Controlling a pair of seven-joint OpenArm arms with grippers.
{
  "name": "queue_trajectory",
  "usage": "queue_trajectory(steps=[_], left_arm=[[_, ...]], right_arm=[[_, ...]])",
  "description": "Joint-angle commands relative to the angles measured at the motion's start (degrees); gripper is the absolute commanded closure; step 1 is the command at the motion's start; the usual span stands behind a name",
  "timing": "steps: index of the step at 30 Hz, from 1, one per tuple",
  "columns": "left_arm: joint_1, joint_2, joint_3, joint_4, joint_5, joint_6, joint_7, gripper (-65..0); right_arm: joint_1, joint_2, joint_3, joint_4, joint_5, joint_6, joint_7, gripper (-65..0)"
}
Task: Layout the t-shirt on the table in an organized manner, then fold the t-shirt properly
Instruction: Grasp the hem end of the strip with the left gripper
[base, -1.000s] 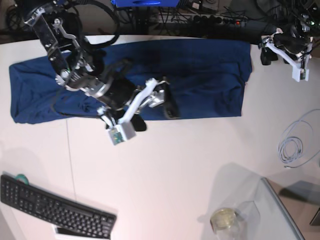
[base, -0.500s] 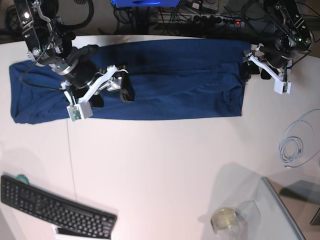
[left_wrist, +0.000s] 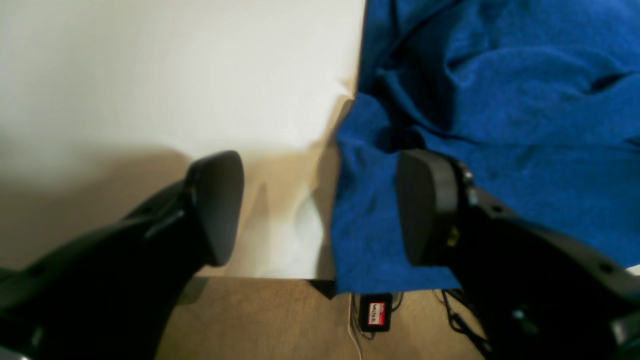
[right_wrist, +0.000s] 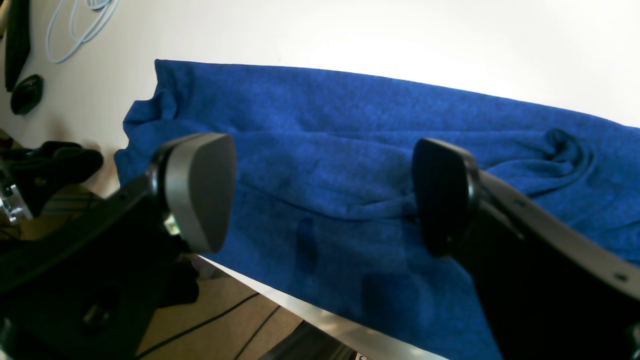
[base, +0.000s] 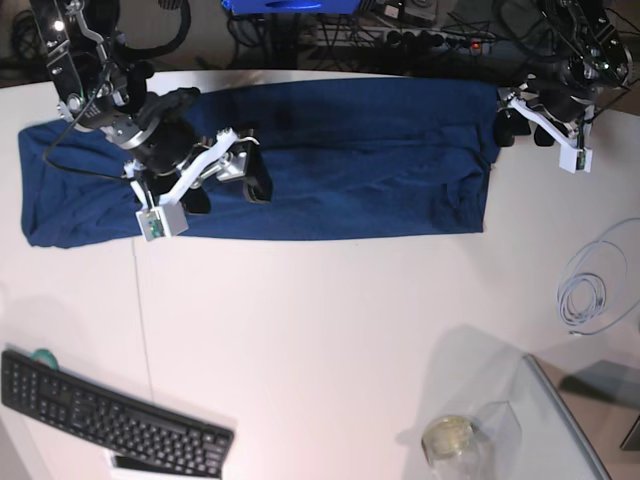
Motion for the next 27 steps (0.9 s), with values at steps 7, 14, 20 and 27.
queue_trajectory(steps=[7,14,20,27], left_arm=[[0.0,-0.5,-0.2,2.1,-1.0,-0.5,-1.3,-39.2],[-0.3,-0.5,0.0,3.6,-1.0,-0.5,-1.2,0.0],[-0.9,-0.3,0.2,3.5,-1.0,-0.5,-1.0,0.0],[-1.0,-0.5,-0.2,3.5,-1.0,-0.5,-1.0,-7.4]], right_arm=[[0.3,0.2,0.0,1.0,0.6,0.6,1.3,-51.8],[0.3,0.0,-0.1,-0.3,0.6,0.6,1.3,-51.8],[0.3,-0.2,-0.1,-0.7,0.6,0.6,1.3,-51.8],[0.3,-0.2,-0.1,-0.7,0.6,0.6,1.3,-51.8]])
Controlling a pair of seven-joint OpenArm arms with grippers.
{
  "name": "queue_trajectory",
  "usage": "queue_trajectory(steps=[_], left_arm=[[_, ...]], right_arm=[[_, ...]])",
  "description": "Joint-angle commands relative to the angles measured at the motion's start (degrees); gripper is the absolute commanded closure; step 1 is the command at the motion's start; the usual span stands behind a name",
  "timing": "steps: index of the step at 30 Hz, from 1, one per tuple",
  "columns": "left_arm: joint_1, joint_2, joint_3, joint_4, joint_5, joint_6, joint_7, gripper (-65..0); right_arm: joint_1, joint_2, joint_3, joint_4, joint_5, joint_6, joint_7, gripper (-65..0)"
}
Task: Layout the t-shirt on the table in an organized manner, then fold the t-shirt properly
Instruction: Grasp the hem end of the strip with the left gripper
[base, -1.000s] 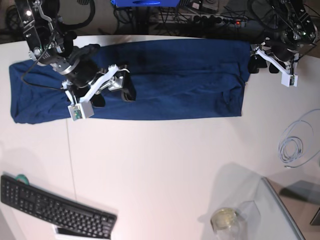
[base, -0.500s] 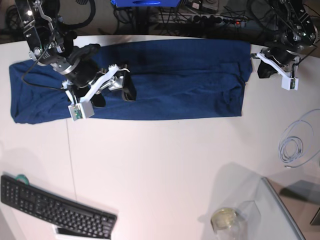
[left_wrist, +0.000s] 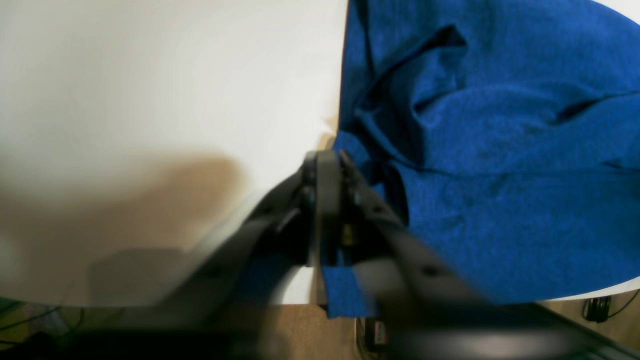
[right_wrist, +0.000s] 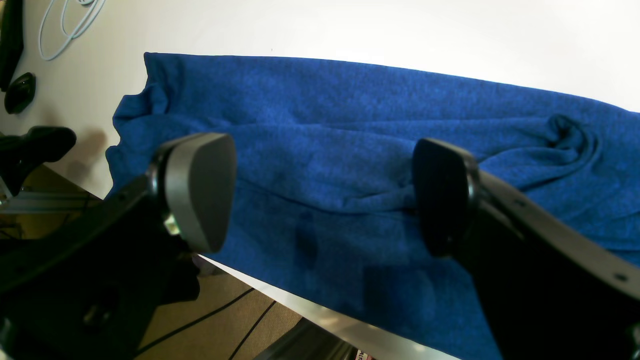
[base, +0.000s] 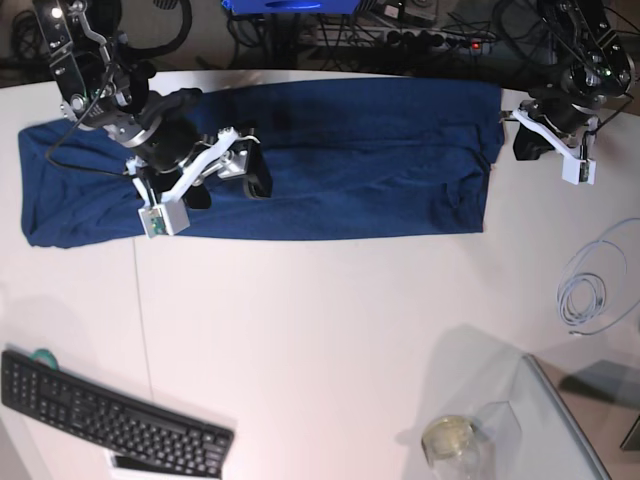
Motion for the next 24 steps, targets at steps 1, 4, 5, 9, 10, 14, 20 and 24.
queue_trajectory(steps=[1,4,5,9,10,14,20,24], left_arm=[[0.0,-0.7,-0.4,0.9,-0.9,-0.5,-1.0,-16.0],[0.0,-0.6,0.0,0.9,-0.9,-0.5,-1.0,-40.3],[-0.2,-0.5,0.0,0.9,-0.9,-0.5,-1.0,-47.1],[-0.6,-0.5,0.0,-0.1,-0.9,-0.5,-1.0,-57.1],[-0.8,-0.5,0.0,-1.2,-0.9,-0.5,-1.0,-57.1],[-3.3,-0.8,0.0,-8.8,-0.9,-0.5,-1.2,-57.1],[-4.7,-0.4,0.2,-11.9,-0.9,-0.5,-1.3,-57.1],[-5.4,-0.6,4.2,-14.0,-0.9,-0.5,-1.4,-57.1]], right_arm=[[0.3,0.2,-0.1,0.8,0.6,0.6,1.3,-51.8],[0.3,0.2,-0.1,0.8,0.6,0.6,1.3,-51.8],[0.3,0.2,-0.1,0.8,0.6,0.6,1.3,-51.8],[0.3,0.1,-0.1,0.8,0.6,0.6,1.3,-51.8],[0.3,0.1,-0.1,0.8,0.6,0.6,1.3,-51.8],[0.3,0.1,-0.1,0.8,0.6,0.6,1.3,-51.8],[0.3,0.1,-0.1,0.8,0.6,0.6,1.3,-51.6],[0.3,0.1,-0.1,0.8,0.6,0.6,1.3,-51.6]])
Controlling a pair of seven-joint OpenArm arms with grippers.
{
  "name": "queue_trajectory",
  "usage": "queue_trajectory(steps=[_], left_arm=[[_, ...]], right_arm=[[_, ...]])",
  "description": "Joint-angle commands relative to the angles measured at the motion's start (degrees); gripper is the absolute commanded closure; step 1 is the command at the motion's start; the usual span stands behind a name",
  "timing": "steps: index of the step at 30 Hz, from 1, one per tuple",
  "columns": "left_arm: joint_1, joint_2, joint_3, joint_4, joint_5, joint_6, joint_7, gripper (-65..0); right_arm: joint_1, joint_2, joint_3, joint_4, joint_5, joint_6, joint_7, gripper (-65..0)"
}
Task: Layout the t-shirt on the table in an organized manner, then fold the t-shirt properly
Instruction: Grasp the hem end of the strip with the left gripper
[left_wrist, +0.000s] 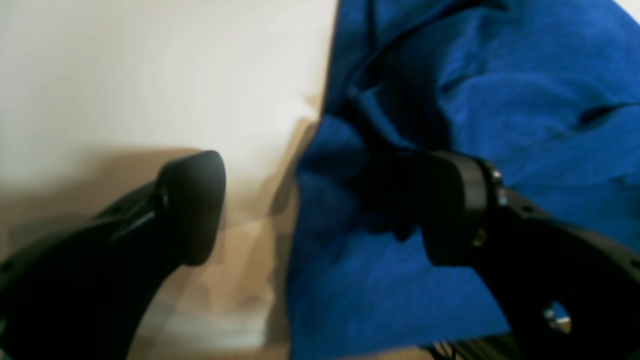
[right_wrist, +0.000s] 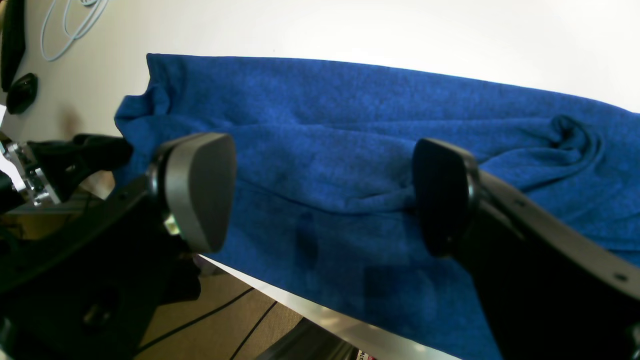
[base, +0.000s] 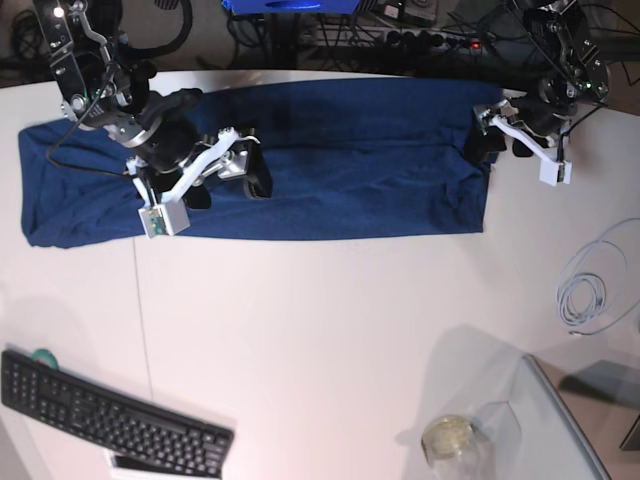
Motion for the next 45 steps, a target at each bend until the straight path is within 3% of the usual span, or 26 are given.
queue_trajectory(steps=[1,15,28,30,34,35,40,45], left_arm=[[-0.2,-0.1,1.0,-0.6,0.4,-0.5,1.2,-57.1],[2.2,0.3,2.2,3.3,0.4,-0.5,1.2,-57.1],[-0.6,1.0,3.4,-4.8,0.9,-0.5,1.1,-56.3],[-0.6,0.9,5.6,-4.8,0.9,-0.5,1.1,-47.2],[-0.7,0.7,5.4,-4.8,0.9,-0.5,1.1,-7.1],[-1.1,0.6,5.3,-4.7,0.9,-0.5,1.1,0.0],[-4.2,-0.7,1.0,-4.8,1.0,-0.5,1.1,0.0],[-5.7,-5.6,-3.6,-4.2,0.9,-0.5,1.1,0.0]], right_arm=[[0.3,0.2,-0.1,0.8,0.6,0.6,1.3,-51.6],[0.4,-0.3,-0.1,0.8,0.6,0.6,1.3,-51.6],[0.4,-0.6,-0.1,0.8,0.6,0.7,1.3,-51.6],[0.4,-0.6,-0.1,0.9,0.6,0.7,1.3,-51.6],[0.4,-0.6,-0.1,1.1,0.6,0.7,1.4,-51.6],[0.4,-0.6,0.0,1.1,0.6,0.7,1.4,-51.6],[0.2,-0.5,0.3,1.1,0.6,0.7,1.4,-51.6],[-0.5,-0.2,0.4,1.1,0.6,0.7,1.4,-51.6]])
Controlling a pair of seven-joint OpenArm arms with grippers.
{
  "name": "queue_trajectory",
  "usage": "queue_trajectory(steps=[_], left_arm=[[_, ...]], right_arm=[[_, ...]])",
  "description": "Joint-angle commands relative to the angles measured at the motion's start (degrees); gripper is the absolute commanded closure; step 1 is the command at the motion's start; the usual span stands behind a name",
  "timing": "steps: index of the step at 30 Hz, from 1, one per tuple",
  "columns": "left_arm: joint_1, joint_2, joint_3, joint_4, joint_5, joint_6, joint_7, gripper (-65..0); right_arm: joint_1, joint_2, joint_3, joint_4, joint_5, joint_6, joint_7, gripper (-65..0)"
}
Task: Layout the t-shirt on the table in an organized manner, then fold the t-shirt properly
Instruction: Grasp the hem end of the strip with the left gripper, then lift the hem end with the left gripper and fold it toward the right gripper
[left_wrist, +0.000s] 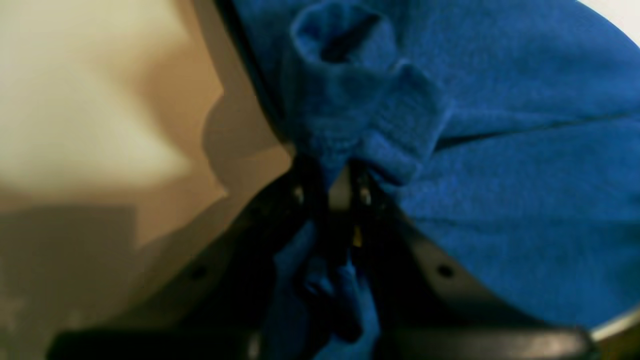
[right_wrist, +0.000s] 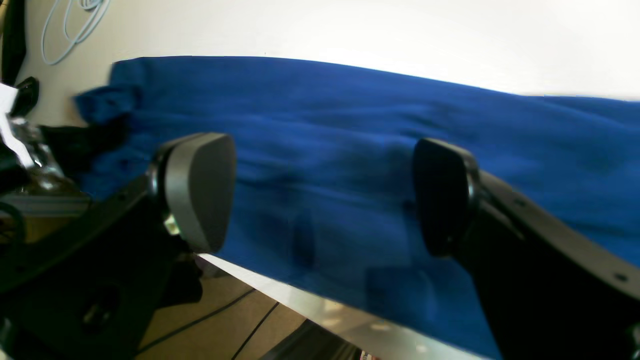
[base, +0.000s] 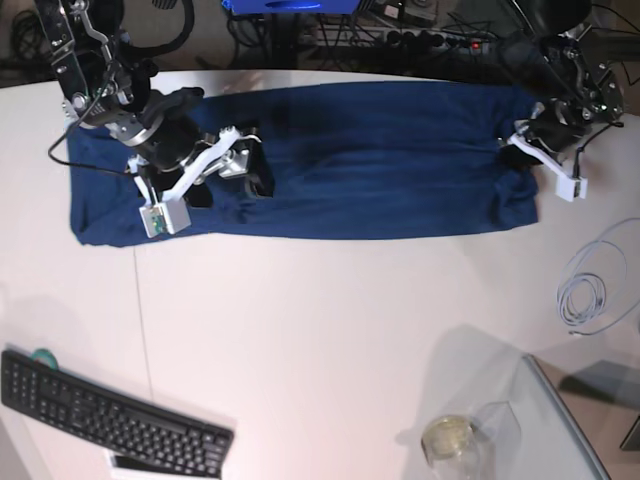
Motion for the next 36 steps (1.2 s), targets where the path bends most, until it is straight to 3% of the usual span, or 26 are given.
queue_trajectory(steps=[1,7,17,24,36], left_arm=[[-0.6,-1.4,-0.1,1.1,-1.0,-0.6,-0.9,0.0],[2.1,-4.4,-1.2,5.8,-1.0,-0.6,-0.9,0.0],[11.4,2.2,-1.7,26.7,-0.8,-0.6,-0.4,0.0],[16.5,3.0,8.9,33.7,-0.9,-0.6,-0.4,0.0],[16.3,3.2,26.2,33.9,-1.3,-0.6,-0.4,0.0]], right_arm=[[0.1,0.3,0.2,1.1,0.6,0.7,1.1,-51.6],[0.1,0.3,0.2,1.1,0.6,0.7,1.1,-51.6],[0.1,0.2,0.3,1.1,0.6,0.7,1.1,-51.6],[0.0,0.1,0.3,1.1,0.6,0.7,1.1,-51.6],[-0.8,0.2,0.4,1.1,0.6,0.7,1.1,-51.6]])
